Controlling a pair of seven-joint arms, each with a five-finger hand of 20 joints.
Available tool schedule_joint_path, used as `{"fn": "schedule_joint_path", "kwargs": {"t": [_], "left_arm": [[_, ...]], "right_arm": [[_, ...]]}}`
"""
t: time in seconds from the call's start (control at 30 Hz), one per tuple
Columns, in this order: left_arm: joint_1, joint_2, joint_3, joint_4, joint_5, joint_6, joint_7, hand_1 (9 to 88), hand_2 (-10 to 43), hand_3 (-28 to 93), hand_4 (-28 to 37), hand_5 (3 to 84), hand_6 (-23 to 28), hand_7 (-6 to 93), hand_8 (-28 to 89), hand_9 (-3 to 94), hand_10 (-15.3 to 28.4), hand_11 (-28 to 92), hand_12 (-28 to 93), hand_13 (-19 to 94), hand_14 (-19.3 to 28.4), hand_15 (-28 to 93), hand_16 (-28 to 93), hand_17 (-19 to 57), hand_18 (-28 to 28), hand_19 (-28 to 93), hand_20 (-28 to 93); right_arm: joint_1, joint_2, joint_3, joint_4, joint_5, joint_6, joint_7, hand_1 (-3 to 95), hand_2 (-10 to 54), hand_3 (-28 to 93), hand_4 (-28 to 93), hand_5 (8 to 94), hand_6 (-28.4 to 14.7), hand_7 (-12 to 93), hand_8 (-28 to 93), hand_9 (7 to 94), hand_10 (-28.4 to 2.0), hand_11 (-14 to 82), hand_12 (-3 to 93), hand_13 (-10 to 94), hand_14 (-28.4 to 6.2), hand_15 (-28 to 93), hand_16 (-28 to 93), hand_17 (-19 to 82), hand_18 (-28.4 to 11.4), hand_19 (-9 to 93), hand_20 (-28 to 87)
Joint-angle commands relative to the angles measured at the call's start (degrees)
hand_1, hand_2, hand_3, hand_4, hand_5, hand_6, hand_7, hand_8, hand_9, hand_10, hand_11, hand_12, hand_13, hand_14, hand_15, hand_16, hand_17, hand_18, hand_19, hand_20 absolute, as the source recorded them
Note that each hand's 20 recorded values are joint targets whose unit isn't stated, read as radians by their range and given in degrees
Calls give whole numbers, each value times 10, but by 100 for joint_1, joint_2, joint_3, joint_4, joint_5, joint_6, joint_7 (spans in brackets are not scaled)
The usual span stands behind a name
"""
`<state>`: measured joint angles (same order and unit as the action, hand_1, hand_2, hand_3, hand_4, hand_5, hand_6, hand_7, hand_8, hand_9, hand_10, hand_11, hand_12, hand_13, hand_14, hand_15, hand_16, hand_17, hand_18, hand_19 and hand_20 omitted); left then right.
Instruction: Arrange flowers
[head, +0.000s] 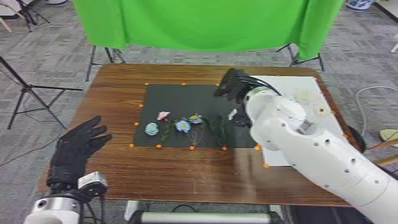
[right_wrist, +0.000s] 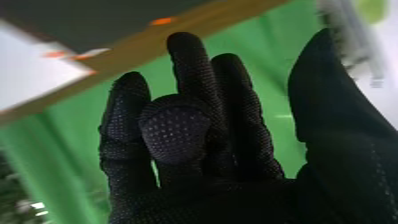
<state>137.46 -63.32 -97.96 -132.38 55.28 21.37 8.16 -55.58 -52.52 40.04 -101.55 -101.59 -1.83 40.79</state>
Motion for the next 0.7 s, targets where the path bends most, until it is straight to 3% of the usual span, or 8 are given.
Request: {"fn": "schedule_joint_path", "kwargs": {"t": [0.03,0.47,0.7], "left_arm": [[127,42,26,-35,-52,83,88,256,76,817,-179,411,123,134,-93,357,203,314,76,282,268,580,-119,-69,243,676,-52],[90,47,113,-14,-62,63,138,257,76,815,-181,412,124,133,-92,360,203,310,79,284,269,579,-118,-69,244,679,-60],[63,44,131,-5,-47,41,141,256,76,815,-180,413,124,133,-92,361,203,310,80,285,268,578,-118,-69,245,680,-63]], "right_arm": [[150,1369,212,769,286,66,504,290,-67,903,-265,475,-51,214,-150,584,-182,246,136,735,-80,850,115,312,-221,932,141],[428,1810,-34,1112,351,513,774,289,-70,911,-273,458,-53,219,-152,551,-185,221,132,722,-79,861,92,306,-218,932,128],[428,1928,-24,1274,348,358,1157,291,-74,913,-274,459,-52,219,-155,543,-183,219,133,719,-79,863,90,306,-218,932,126]]}}
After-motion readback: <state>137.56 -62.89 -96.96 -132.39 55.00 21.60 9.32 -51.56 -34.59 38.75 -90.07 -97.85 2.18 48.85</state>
